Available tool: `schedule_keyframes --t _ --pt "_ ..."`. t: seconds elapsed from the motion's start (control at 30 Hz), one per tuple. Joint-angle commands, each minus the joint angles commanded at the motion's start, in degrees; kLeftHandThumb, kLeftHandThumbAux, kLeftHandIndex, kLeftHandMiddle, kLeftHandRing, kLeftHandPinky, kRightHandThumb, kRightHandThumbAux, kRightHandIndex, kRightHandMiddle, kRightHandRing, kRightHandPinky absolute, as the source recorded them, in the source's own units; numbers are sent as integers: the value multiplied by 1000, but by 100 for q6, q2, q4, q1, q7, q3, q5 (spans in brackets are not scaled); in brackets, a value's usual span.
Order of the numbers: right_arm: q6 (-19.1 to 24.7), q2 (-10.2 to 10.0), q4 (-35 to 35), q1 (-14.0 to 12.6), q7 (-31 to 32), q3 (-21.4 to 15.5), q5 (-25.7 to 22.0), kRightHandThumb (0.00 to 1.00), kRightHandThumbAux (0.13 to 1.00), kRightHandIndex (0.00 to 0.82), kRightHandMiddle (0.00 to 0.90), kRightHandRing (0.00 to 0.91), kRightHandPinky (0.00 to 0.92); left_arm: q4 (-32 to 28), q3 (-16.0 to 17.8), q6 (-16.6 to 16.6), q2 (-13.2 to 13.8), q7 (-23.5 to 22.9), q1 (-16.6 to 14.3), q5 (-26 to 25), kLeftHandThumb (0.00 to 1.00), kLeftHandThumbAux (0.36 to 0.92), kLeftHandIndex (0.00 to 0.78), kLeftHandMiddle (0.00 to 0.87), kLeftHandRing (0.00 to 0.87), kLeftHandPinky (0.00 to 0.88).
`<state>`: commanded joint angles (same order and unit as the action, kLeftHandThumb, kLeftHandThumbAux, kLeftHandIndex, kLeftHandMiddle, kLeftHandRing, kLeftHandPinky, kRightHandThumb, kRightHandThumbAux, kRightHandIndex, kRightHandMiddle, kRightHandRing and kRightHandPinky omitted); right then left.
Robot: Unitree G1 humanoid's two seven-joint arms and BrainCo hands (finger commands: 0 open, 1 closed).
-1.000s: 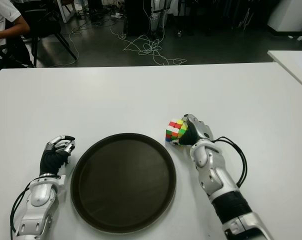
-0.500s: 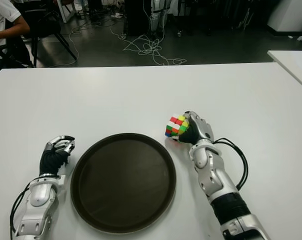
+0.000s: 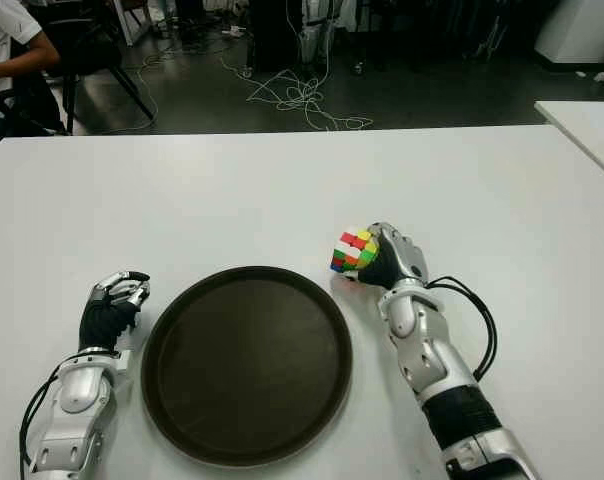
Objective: Pick up the Rubik's Cube and put it in the plate
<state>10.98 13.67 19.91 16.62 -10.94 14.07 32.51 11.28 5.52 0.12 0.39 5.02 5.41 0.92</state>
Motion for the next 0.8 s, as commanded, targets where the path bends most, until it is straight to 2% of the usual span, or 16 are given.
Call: schedule_keyframes --t 0.27,0.43,0.63,0.73,0.8 --pt "10 39 -29 15 31 -11 6 331 827 627 763 775 770 30 23 -24 -27 39 -8 -4 711 706 443 803 820 798" --pt "-185 15 -207 -34 -3 -220 -244 278 839 641 776 789 782 9 35 -53 -55 28 6 -52 710 707 443 800 817 793" --pt "-427 -73 -1029 -216 7 -510 -587 148 809 640 800 811 810 24 12 -78 -28 -8 -2 -46 711 707 443 802 819 796" --pt "-526 -148 -1661 -415 -16 -563 -643 130 795 637 807 821 823 -12 10 -42 -30 0 3 -43 710 707 443 804 819 793" --pt "-694 -322 -2083 -523 -134 -540 -683 142 792 637 809 826 826 -33 12 -17 -45 45 1 -24 710 707 443 804 818 793"
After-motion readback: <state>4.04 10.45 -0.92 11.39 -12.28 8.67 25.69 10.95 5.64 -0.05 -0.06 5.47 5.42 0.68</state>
